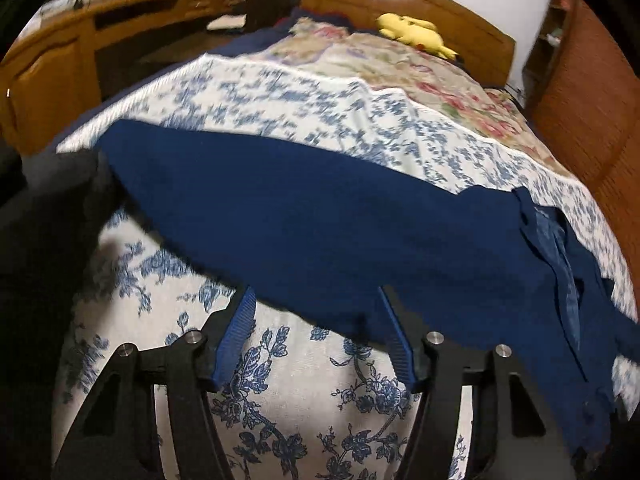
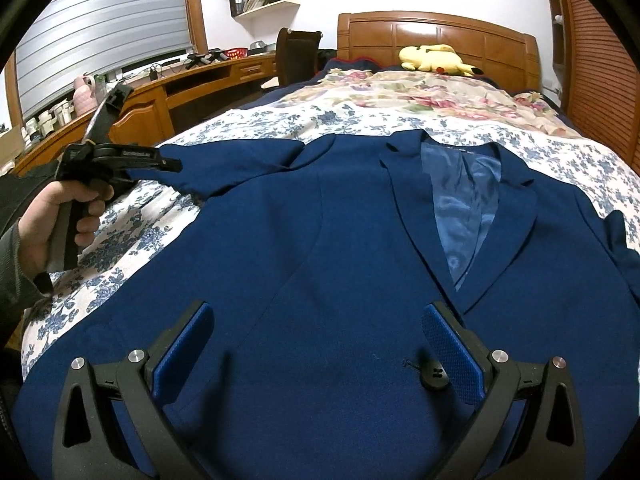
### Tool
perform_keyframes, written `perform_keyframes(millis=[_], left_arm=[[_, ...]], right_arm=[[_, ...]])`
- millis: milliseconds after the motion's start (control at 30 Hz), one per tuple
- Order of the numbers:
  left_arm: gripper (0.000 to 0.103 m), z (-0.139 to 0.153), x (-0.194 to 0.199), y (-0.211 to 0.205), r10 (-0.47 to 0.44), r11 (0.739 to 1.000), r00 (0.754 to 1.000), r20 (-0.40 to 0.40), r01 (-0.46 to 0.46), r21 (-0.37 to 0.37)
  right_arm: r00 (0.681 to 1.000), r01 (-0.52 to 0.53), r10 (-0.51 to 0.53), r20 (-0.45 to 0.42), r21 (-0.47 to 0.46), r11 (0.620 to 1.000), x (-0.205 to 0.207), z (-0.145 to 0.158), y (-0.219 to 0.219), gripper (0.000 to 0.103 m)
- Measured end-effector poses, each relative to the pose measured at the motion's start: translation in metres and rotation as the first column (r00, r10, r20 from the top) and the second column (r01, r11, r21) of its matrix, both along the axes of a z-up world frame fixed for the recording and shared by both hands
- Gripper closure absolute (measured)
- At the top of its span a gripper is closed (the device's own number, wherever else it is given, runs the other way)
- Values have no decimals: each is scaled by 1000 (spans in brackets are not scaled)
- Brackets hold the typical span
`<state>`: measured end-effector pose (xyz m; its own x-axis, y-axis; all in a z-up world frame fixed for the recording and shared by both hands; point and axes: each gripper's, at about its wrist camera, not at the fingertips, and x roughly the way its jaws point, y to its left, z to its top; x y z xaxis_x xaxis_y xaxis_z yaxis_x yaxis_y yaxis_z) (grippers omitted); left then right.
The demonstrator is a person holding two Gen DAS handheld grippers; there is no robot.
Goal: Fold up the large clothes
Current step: 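Fold the held sleeve across the jacket front with the left tool, then release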
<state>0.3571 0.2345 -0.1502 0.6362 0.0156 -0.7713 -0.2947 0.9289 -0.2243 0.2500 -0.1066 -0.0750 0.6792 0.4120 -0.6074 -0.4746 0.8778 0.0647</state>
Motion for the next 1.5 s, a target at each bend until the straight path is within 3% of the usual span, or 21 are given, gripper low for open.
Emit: perform_keyframes(millis=[200,367,433,500,600,700,833,967,1133,1267,1333,1400,1500], left_arm=[[41,-5,2,-4,-4,994,1000,-13,2,-111],[47,-16,10,-5,13,990,999,-49,-19,-138],[55,-18,11,-3,20,991,998,-52,-27,-134],[76,-18,12,-2,31,991,998,-57,-38,-131],[96,-20,16,-2,8,989,998,-58,-16,-146],[100,-11,14,-7,-3,993,1000,-25,0,-121],[101,15,7,-22,-35,997,998,49,38,-65],[101,41,-1,-56,-132,990,986,105,135,-28],[101,72,-17,-123,-339,940,928,152,341,18],[100,83,-26,-136,-375,927,916,146,365,90],[92,85,-32,-132,-372,926,918,141,355,132],[71,87,-37,-120,-351,933,924,153,332,139],[67,88,-38,-99,-312,946,936,164,291,141]], right_arm=[[1000,-3,3,-1,-2,1000,0,-1,1,0],[1000,-5,5,-1,-2,1000,-1,-1,2,0],[1000,-5,5,-1,0,1000,-1,-1,2,0],[1000,-6,6,-2,2,1000,-1,-2,1,0],[1000,-6,6,-1,1,1000,-1,-2,1,0],[1000,-7,7,-2,-1,1000,-1,-3,2,0],[1000,-8,8,-2,-1,1000,0,-3,1,0],[1000,-7,7,-5,0,1000,1,-3,1,0],[1000,-4,4,-5,2,1000,1,-2,1,0],[1000,-3,3,-6,3,1000,1,-3,0,0],[1000,-3,3,-4,3,1000,0,-3,0,0],[1000,-3,3,-4,1,1000,0,-3,0,0],[1000,-3,3,-4,0,1000,0,-4,1,0]])
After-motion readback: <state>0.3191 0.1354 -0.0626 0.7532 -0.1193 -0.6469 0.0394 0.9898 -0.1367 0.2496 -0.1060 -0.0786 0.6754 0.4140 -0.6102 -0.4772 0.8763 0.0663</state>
